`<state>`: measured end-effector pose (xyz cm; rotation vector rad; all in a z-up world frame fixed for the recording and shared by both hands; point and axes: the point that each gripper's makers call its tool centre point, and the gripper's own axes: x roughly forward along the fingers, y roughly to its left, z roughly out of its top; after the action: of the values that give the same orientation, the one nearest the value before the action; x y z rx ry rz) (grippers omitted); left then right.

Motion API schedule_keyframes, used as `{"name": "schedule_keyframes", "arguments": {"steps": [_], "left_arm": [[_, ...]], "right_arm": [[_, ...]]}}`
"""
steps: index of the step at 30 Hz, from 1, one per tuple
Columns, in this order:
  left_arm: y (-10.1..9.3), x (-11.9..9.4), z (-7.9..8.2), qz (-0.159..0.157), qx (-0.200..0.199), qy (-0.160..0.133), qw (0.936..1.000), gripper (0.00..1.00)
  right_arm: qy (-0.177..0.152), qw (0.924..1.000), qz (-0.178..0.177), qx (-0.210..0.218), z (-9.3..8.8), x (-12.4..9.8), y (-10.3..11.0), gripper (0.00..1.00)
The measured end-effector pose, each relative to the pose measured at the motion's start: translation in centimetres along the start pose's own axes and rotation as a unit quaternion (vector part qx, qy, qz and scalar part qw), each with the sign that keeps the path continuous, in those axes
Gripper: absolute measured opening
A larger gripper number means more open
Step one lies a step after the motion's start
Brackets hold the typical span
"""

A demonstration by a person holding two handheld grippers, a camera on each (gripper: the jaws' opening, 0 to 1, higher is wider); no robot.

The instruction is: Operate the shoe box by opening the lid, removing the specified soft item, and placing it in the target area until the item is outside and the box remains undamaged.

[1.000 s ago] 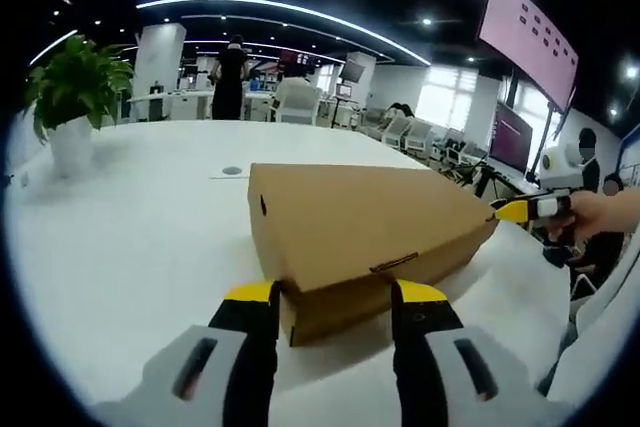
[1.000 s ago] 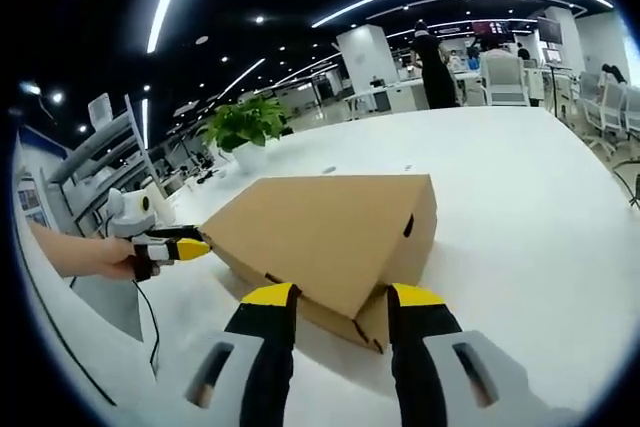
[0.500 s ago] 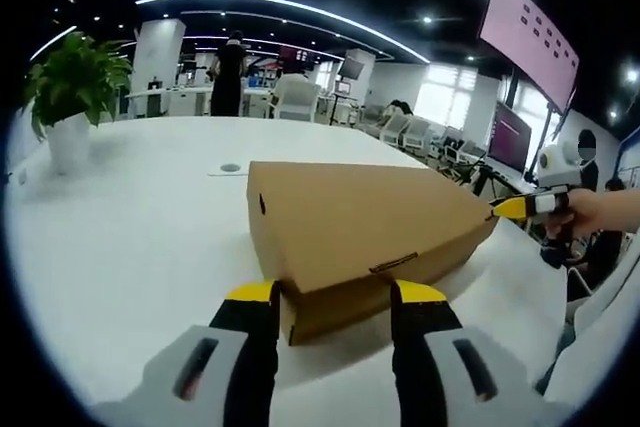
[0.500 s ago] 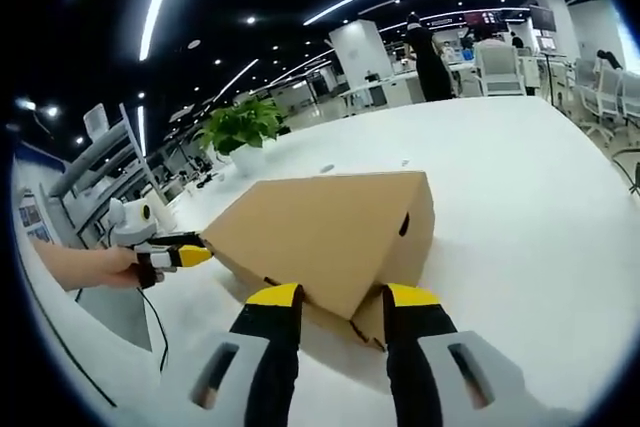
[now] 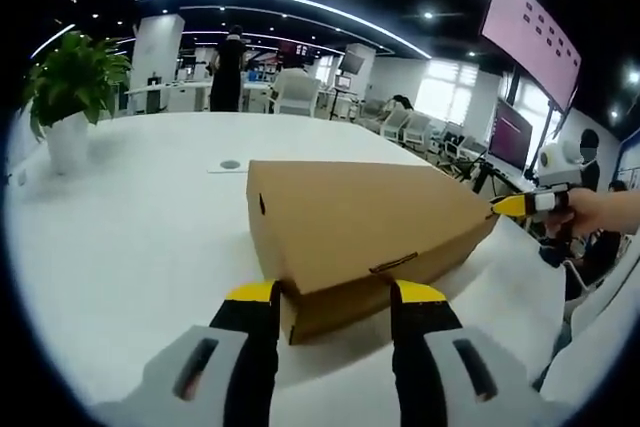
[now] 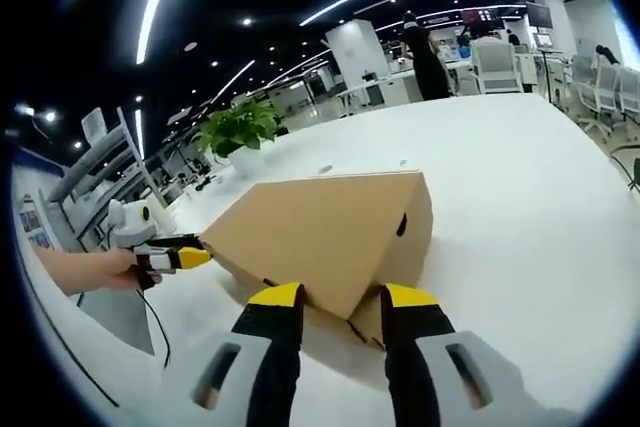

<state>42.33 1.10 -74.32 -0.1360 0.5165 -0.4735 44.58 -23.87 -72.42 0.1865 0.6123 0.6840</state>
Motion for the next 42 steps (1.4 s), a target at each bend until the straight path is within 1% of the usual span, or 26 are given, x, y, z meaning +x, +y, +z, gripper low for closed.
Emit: {"name": "schedule_keyframes", "arguments": {"steps": [7,13,21,25,28,35,42], "left_arm": [[0.0,-0.2,0.3,-0.005,-0.001,0.01,0.9999,0.42],[-0.1,-0.5,0.5,-0.009,-0.001,0.012,0.9999,0.41],[-0.4,-1.2,1.1,-0.015,-0.003,0.003,0.9999,0.38],[-0.6,-1.3,1.4,-0.017,-0.003,0.009,0.9998,0.38],[-0.8,-1.3,1.5,-0.018,-0.006,0.006,0.9998,0.38],[-1.0,-1.5,2.1,-0.021,-0.004,0.004,0.9998,0.38],[-1.3,-1.6,2.6,-0.02,-0.008,0.002,0.9998,0.37]], "right_arm": [[0.001,1.0,0.002,-0.002,0.0,0.0,0.0,0.28],[-0.002,1.0,-0.001,0.0,0.3,-0.1,-0.1,0.27],[-0.01,0.9999,-0.002,0.001,1.2,-0.3,0.0,0.27],[-0.013,0.9999,-0.001,0.0,1.5,-0.4,0.0,0.27],[-0.014,0.9998,-0.001,-0.011,1.7,-0.5,0.0,0.27],[-0.008,0.9997,0.006,-0.02,2.0,-0.5,0.1,0.26],[-0.018,0.9998,0.003,-0.012,2.4,-0.6,0.0,0.26]]}}
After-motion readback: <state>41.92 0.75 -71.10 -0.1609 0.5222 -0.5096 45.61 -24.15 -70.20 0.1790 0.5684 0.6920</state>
